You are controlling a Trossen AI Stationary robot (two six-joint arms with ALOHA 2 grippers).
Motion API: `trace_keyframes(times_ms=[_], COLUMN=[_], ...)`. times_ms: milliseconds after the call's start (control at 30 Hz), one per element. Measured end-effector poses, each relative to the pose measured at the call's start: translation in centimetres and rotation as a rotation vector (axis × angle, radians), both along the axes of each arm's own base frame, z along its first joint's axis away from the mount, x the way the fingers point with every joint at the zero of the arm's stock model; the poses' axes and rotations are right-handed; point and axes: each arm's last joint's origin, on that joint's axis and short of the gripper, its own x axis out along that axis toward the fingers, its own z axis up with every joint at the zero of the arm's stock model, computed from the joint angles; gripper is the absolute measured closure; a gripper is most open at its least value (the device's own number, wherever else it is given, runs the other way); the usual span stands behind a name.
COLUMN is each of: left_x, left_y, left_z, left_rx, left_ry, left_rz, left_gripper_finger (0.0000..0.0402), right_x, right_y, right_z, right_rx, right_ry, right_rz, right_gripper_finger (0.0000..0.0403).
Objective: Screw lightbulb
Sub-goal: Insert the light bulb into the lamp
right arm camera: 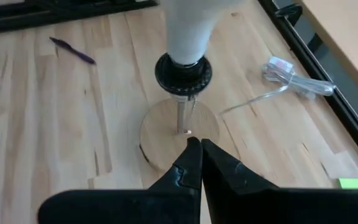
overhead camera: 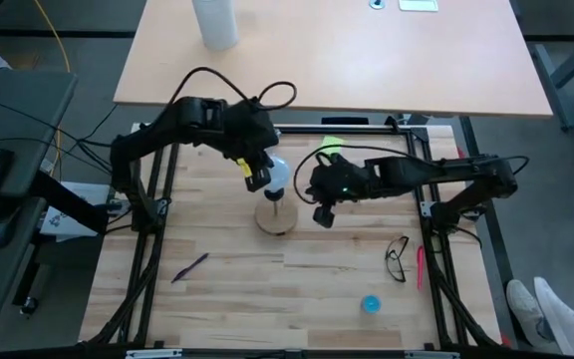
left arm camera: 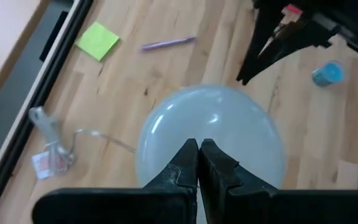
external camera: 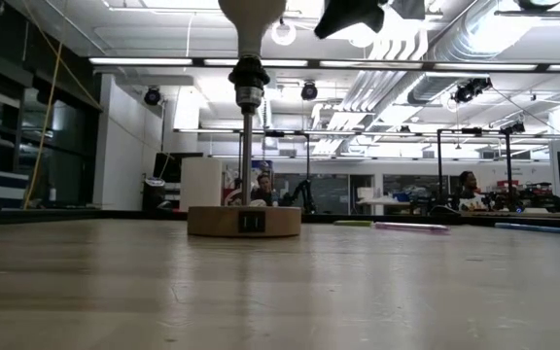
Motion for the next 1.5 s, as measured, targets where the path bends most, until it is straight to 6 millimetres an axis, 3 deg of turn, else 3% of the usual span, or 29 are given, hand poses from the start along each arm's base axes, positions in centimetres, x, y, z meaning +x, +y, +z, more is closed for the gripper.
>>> trace_keyframes(times_ms=[133, 333, 433, 667, 933, 1200, 1500], left_x=[-0.2, -0.5, -0.9, -4.3, -7.6, -9.3, -9.2], left_y=[-0.1, -0.6, -0.7, -0.5, -0.6, -0.3, -0.3], left_z=[0.0, 0.1, 0.5, 3.2, 6.2, 7.2, 7.5], left_rx=[0.007, 0.009, 0.052, 0.157, 0.24, 0.234, 0.211], left_ry=[0.012, 0.02, 0.012, -0.084, -0.255, -0.323, -0.373], left_rz=[0.001, -0.004, 0.013, 0.082, 0.127, 0.202, 0.232], left_gripper_finger=[0.0401, 0.0401, 0.0401, 0.0401, 0.0401, 0.0401, 0.0401], right_x=[1.1, 1.2, 0.4, -1.7, -4.9, -8.3, -11.3], right_y=[-0.4, -1.4, -2.0, -3.2, -2.7, -1.1, 0.0], right_z=[-1.0, -0.2, 0.6, 2.0, 3.1, 4.6, 6.2], right_rx=[-0.065, -0.109, -0.114, -0.126, -0.028, -0.007, 0.019], right_ry=[0.015, -0.04, -0.046, -0.038, 0.036, 0.049, -0.004], right_rz=[-0.021, -0.021, -0.032, -0.038, 0.097, 0.164, 0.195], right_gripper_finger=[0.0403, 0.0403, 0.0403, 0.0403, 0.0403, 0.0403, 0.0403])
